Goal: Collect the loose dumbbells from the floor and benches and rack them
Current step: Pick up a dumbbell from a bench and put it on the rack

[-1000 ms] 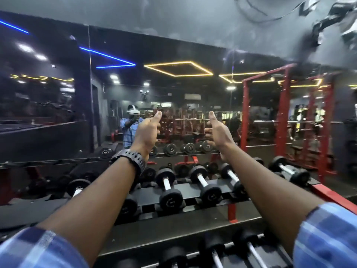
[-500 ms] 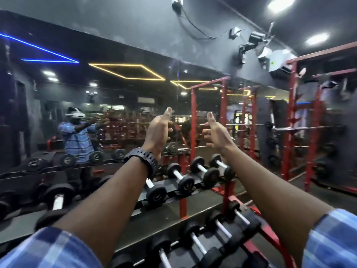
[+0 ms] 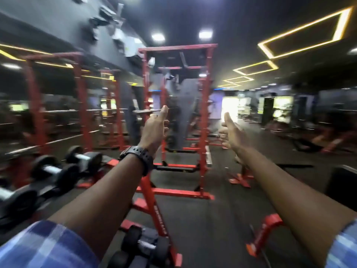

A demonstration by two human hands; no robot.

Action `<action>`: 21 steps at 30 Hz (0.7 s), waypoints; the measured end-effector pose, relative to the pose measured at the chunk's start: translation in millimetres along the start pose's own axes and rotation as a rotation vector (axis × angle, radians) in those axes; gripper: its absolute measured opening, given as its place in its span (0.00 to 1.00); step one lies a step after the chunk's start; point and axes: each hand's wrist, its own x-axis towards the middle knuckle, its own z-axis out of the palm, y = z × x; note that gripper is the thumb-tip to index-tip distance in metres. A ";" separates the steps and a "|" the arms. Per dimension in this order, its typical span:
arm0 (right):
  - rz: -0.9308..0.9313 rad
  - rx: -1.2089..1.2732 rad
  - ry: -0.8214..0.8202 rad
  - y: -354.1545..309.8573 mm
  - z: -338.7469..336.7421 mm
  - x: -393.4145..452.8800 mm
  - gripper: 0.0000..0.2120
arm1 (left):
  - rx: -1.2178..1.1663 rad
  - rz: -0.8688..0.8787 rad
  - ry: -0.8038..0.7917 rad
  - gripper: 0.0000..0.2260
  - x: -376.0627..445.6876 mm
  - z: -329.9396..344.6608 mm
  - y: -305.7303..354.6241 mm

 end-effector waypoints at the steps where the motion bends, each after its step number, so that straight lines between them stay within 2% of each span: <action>1: 0.033 -0.026 0.082 5.2 -26.0 -9.3 0.47 | -0.044 -0.014 -0.061 0.20 1.0 21.6 -2.4; 2: 0.051 -0.043 0.154 9.2 -49.4 -20.7 0.46 | -0.081 -0.018 -0.123 0.20 -0.2 40.8 -3.1; 5: 0.062 -0.075 0.350 15.4 -116.7 -67.8 0.31 | -0.182 -0.034 -0.308 0.22 -15.6 96.0 -2.5; 10: 0.137 -0.181 0.605 19.4 -203.1 -158.8 0.24 | -0.279 -0.071 -0.556 0.18 -75.5 176.7 2.4; 14: 0.180 -0.200 0.714 26.3 -249.9 -219.0 0.25 | -0.317 -0.102 -0.668 0.28 -131.4 223.6 10.7; 18: 0.218 -0.206 0.779 32.5 -283.8 -261.0 0.30 | -0.346 -0.134 -0.752 0.29 -168.9 257.7 22.1; 21: 0.239 -0.215 0.823 32.1 -304.8 -288.0 0.30 | -0.350 -0.138 -0.809 0.30 -194.8 280.1 25.4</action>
